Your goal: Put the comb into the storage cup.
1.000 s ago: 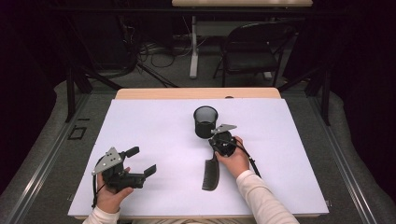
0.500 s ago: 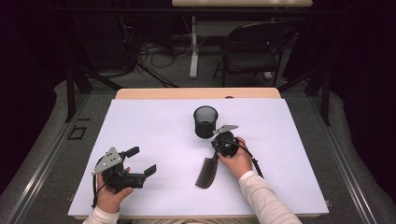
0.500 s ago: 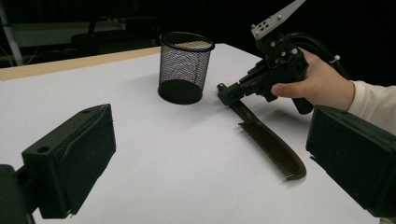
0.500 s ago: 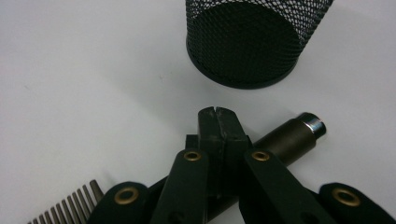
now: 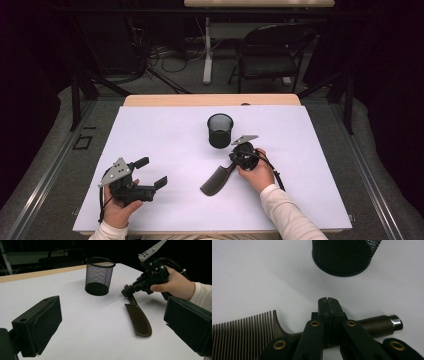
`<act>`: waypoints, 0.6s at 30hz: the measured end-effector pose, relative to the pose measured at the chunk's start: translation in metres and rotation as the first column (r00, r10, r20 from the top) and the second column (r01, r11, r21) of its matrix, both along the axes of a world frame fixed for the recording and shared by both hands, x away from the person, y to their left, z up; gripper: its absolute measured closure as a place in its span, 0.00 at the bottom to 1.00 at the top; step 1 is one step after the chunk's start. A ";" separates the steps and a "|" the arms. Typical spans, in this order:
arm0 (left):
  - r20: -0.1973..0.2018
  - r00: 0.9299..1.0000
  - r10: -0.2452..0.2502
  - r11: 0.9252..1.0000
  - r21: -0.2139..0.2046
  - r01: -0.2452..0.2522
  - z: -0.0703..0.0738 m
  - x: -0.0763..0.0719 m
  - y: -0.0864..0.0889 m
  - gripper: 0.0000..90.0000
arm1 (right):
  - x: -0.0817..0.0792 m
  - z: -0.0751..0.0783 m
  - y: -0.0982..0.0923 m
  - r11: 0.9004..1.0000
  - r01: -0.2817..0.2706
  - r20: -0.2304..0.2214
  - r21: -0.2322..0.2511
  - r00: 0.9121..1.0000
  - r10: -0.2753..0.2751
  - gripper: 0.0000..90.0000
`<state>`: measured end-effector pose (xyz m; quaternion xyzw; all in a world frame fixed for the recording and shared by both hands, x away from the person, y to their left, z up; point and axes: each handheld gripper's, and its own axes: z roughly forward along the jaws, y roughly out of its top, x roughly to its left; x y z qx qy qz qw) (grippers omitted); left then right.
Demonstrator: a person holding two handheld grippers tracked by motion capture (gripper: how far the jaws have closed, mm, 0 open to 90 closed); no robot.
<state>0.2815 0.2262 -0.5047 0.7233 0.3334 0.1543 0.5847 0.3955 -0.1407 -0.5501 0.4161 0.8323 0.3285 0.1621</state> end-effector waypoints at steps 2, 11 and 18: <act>-0.001 1.000 0.001 1.000 -0.001 -0.001 0.000 0.000 0.000 0.02 | -0.001 0.000 0.000 1.000 -0.003 0.000 0.008 1.000 0.003 1.00; 0.000 1.000 0.004 1.000 0.000 -0.004 0.000 0.000 0.001 0.02 | -0.006 0.000 0.000 1.000 -0.023 -0.015 0.004 1.000 0.023 1.00; -0.002 1.000 0.003 1.000 -0.001 -0.003 0.000 0.000 0.001 0.02 | -0.011 0.000 0.000 0.999 -0.032 -0.014 0.003 0.999 0.032 1.00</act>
